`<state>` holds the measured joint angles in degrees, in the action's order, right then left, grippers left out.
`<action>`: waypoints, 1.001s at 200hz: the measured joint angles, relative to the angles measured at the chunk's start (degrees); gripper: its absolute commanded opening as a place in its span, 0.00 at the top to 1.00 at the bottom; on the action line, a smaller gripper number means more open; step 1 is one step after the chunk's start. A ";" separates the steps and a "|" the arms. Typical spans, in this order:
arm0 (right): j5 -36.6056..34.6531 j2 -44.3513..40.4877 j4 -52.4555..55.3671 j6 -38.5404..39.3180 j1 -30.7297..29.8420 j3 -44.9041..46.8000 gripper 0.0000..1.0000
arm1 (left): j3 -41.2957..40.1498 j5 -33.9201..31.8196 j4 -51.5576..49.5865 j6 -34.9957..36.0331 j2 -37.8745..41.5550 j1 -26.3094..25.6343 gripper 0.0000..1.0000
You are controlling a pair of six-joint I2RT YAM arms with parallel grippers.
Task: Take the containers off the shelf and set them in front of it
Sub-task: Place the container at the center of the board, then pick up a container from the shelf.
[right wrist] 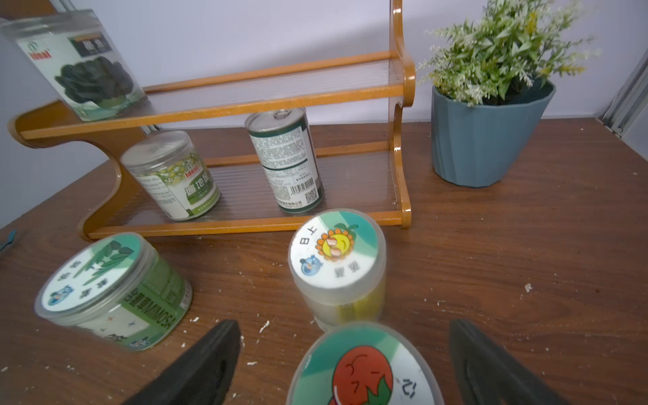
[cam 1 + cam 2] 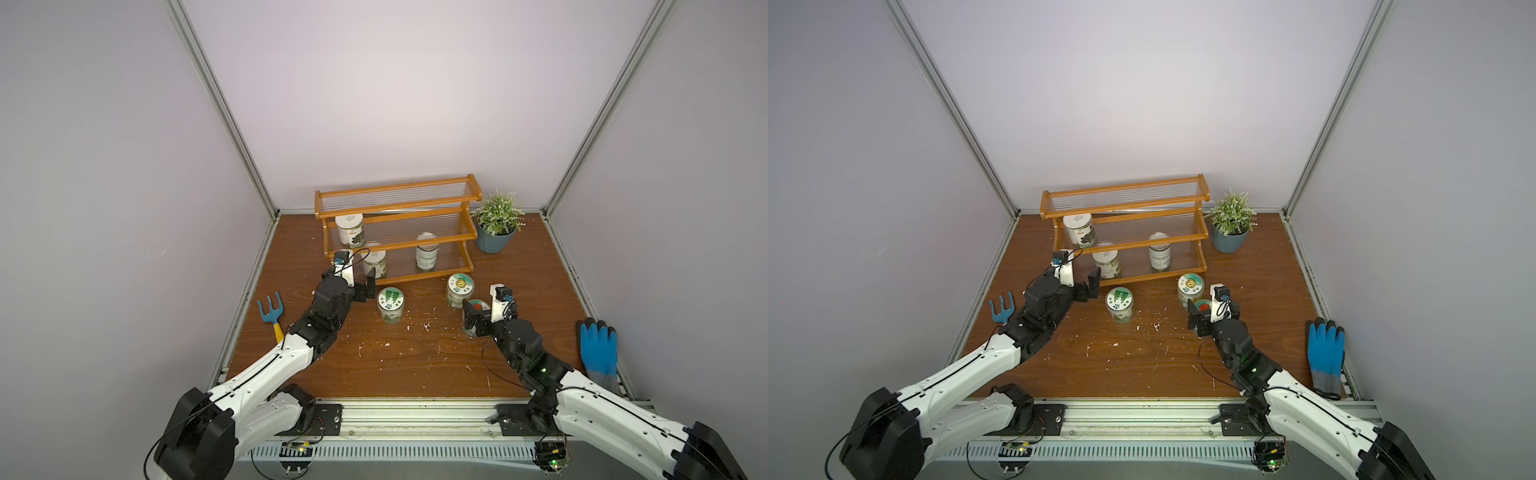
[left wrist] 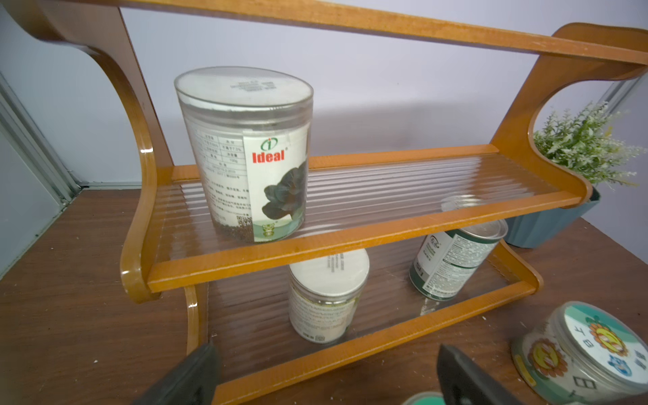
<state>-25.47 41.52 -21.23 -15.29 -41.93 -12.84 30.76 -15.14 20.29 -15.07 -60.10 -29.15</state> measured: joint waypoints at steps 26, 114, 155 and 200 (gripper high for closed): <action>0.04 -0.61 0.81 1.16 -0.37 -2.54 0.01 | 2.82 -2.82 3.50 1.29 -3.96 0.00 0.00; 0.55 2.27 -0.13 4.11 -0.74 -3.87 0.01 | 10.23 -12.24 13.49 8.55 -16.87 0.00 0.00; 0.92 2.99 -0.55 5.49 -0.74 -4.74 0.01 | 10.60 -14.19 16.79 9.97 -19.50 0.07 0.00; 1.75 3.26 -1.62 6.34 -0.74 -5.18 0.01 | 10.60 -14.95 21.20 10.86 -21.03 0.48 0.00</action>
<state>-23.73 44.77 -22.85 -8.95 -42.68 -18.02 41.36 -30.09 41.50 -4.21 -81.12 -28.67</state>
